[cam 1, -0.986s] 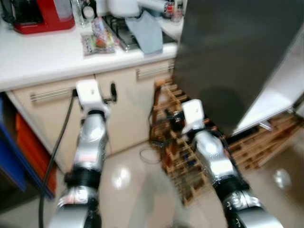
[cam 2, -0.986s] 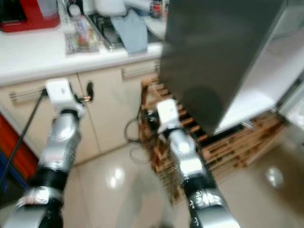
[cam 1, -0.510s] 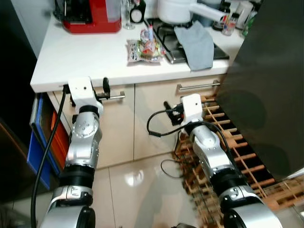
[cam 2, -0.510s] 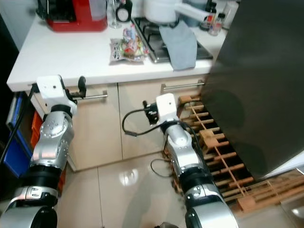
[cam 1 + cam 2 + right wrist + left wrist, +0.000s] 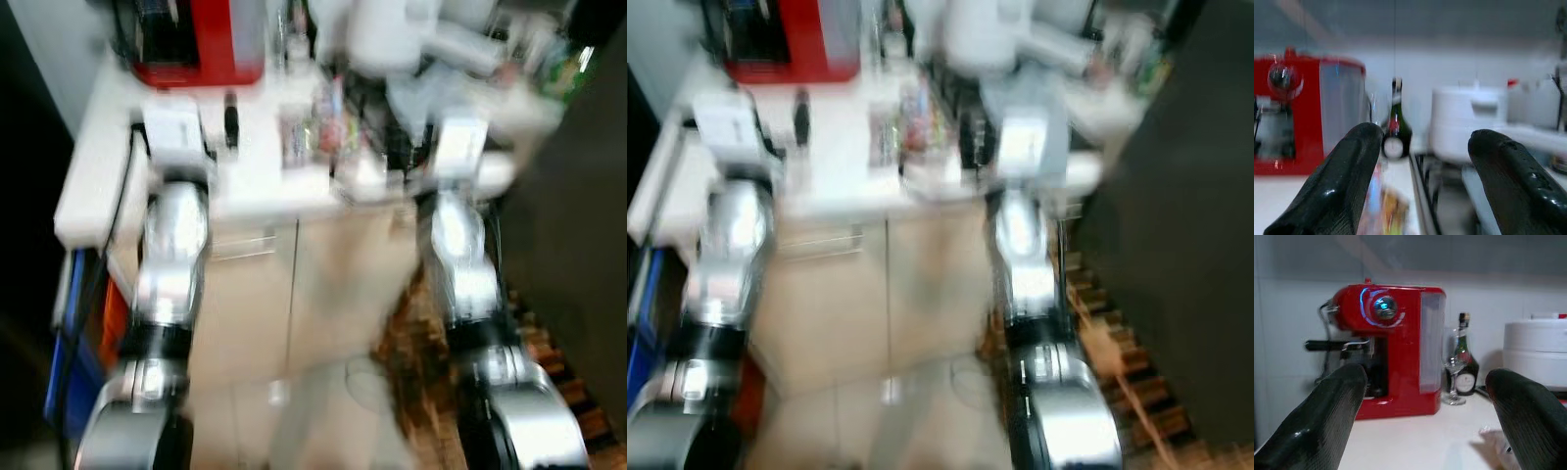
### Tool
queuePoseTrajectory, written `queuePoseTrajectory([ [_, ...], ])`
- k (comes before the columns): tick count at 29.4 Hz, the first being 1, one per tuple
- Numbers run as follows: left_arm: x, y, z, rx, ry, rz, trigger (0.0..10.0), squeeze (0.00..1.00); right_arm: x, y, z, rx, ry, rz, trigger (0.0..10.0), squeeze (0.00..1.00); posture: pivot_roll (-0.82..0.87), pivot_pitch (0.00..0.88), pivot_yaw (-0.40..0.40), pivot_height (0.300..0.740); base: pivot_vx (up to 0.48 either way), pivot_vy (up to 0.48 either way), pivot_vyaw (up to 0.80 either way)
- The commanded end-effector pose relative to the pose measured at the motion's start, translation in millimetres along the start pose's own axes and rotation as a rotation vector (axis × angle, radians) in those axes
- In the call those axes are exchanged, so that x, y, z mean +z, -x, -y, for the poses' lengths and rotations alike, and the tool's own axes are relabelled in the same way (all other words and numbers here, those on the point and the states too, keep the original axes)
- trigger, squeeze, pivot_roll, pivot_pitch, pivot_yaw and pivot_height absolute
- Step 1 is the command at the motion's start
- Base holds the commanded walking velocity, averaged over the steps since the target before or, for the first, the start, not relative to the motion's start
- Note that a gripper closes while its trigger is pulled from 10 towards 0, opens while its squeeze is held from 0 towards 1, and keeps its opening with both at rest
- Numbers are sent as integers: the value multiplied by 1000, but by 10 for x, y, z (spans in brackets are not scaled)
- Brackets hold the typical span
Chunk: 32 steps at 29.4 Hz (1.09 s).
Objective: Restocking fridge
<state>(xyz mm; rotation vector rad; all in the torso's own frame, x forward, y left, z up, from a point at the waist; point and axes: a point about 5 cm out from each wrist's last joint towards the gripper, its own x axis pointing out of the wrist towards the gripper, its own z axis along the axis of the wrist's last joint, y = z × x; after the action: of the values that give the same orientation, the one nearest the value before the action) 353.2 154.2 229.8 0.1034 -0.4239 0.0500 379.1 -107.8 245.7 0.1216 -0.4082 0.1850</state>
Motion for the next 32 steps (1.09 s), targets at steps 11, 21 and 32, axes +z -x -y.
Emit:
queuePoseTrajectory([
  [11,128,-64,100,-15,74,-14,10000,0,-144,-293,-8,38,-285,-425,10000,0,23,0,-54,740,209,0,0],
  [21,141,-13,24,-1,45,-6,10000,0,-425,-161,71,9,-232,-593,7882,0,37,0,-62,740,0,0,0],
  [32,130,8,5,2,64,-21,10000,0,-403,-203,-15,48,-213,-511,10000,1000,42,0,-73,740,0,0,0],
])
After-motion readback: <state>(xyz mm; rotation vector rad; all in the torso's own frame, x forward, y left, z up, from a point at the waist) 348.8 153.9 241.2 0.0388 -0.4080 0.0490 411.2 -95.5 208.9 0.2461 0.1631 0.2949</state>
